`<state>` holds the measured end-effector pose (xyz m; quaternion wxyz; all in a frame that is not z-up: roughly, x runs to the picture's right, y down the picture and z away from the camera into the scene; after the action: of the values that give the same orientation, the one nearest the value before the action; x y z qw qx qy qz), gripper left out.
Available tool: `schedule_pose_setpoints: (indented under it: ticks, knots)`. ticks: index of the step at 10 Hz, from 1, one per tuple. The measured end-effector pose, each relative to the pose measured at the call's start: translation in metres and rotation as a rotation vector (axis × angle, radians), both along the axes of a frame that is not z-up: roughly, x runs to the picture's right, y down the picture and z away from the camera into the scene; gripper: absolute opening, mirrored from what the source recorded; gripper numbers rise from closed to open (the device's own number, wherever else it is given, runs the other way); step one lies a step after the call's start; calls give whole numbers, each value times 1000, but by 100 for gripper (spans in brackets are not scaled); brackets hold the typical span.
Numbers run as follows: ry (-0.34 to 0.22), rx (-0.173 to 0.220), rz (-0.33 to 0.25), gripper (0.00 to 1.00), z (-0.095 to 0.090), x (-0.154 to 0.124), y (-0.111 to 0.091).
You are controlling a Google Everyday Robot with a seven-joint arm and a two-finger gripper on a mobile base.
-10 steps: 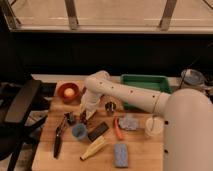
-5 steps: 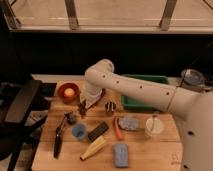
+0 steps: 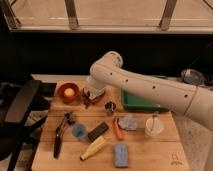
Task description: Place grapes in table surface
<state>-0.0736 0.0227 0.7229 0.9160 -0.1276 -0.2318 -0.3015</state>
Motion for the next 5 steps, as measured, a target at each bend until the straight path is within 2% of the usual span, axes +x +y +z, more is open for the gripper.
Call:
schedule_pose_setpoints:
  ticks: [2, 5]
  knots:
    - [-7, 3, 8, 0, 1, -3, -1]
    - [-44, -61, 23, 0, 23, -9, 25]
